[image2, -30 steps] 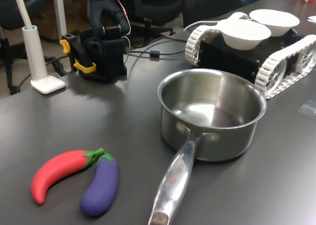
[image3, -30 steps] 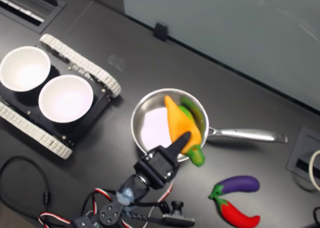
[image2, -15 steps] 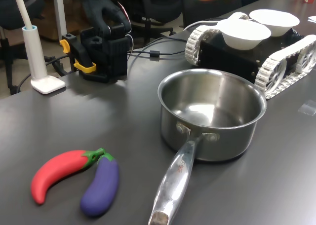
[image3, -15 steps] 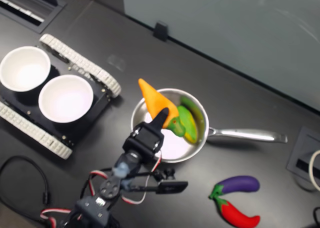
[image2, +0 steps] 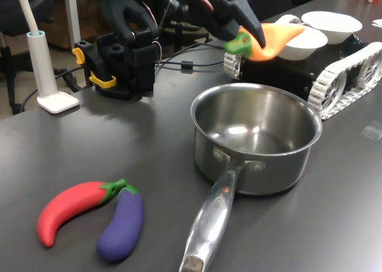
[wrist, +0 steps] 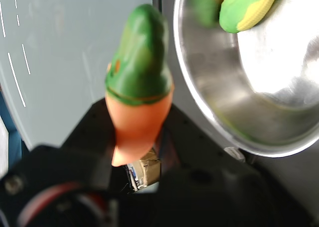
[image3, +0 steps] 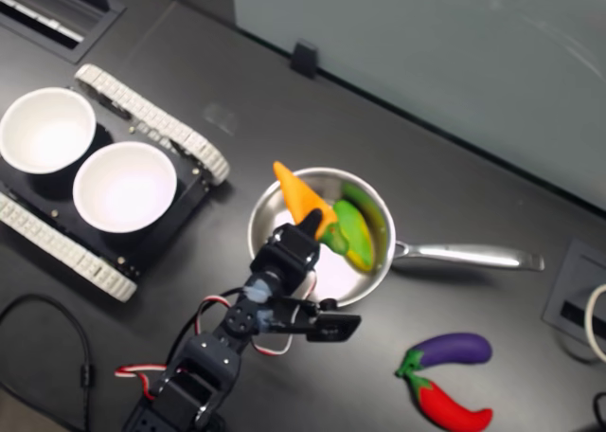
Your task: Pick up the chilli and place them in the pan
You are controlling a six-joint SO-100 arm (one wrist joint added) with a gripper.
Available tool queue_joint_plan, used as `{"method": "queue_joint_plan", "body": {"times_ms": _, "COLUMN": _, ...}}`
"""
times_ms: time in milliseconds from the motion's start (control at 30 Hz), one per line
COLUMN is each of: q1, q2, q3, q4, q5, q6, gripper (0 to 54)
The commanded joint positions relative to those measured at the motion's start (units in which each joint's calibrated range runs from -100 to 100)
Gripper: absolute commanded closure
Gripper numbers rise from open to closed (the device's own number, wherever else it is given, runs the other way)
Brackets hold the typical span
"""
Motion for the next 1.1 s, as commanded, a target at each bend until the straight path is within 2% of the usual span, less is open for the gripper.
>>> {"method": "queue_joint_plan", "body": {"times_ms": 0, "q1": -0.6, "q2": 0.3, "q3": 1.2, "q4": -5.6, "q5": -0.3, "q6": 0.9, "gripper": 53.6}}
{"method": "queue_joint_plan", "body": {"times_ms": 300, "q1": -0.4, "q2": 1.1, "q3": 9.7, "q4": -10.6, "q5": -0.5, "q6": 0.9, "gripper": 53.0}}
{"method": "queue_joint_plan", "body": {"times_ms": 467, "q1": 0.5, "q2": -0.2, "q3": 12.8, "q4": -11.4, "q5": -1.9, "q6": 0.9, "gripper": 43.5}}
{"method": "queue_joint_plan", "body": {"times_ms": 733, "q1": 0.4, "q2": -1.1, "q3": 16.3, "q4": -11.4, "q5": -1.3, "q6": 0.9, "gripper": 36.9}}
{"method": "queue_joint_plan", "body": {"times_ms": 1067, "q1": 1.0, "q2": -0.8, "q3": 16.1, "q4": -10.8, "q5": -1.6, "q6": 0.9, "gripper": 28.1}}
